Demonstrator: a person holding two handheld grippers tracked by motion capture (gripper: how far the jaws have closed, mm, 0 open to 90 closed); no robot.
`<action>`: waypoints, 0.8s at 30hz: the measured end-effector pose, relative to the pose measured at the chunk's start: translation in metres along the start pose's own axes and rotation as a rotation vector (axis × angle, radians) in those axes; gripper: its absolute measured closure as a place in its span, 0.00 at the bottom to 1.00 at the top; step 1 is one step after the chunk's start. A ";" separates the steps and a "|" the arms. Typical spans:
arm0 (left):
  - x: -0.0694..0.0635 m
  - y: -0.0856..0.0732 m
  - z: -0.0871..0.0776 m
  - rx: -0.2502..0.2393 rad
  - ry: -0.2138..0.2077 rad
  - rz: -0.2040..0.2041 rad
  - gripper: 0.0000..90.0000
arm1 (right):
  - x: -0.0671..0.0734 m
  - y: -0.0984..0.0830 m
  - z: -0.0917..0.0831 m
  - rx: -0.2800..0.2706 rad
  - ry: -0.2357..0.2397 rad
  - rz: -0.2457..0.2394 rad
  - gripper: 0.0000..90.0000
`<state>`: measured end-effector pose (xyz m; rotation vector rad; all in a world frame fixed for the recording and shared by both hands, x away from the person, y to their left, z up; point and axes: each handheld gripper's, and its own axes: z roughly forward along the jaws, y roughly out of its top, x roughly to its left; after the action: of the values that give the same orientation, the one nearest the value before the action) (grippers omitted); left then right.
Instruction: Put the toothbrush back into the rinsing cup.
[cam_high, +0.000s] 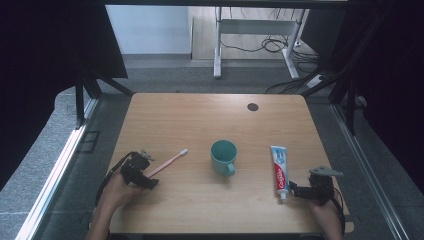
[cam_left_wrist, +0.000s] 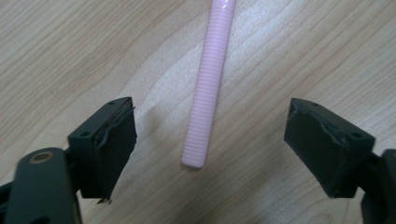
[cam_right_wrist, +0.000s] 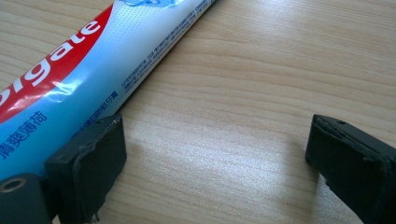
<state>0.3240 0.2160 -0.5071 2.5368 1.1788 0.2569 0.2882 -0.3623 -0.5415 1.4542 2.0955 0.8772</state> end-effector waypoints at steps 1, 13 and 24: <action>0.000 0.001 0.000 -0.001 -0.002 0.000 0.22 | 0.000 0.000 0.000 0.000 0.000 0.000 0.05; 0.005 0.023 0.003 0.049 -0.031 0.026 0.30 | 0.000 0.000 0.000 0.001 -0.001 0.000 0.05; 0.010 0.044 0.005 0.124 -0.039 0.081 0.45 | 0.000 0.000 0.000 0.001 0.000 -0.001 0.05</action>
<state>0.3629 0.1956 -0.4952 2.6884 1.1110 0.1575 0.2885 -0.3623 -0.5414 1.4536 2.0970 0.8763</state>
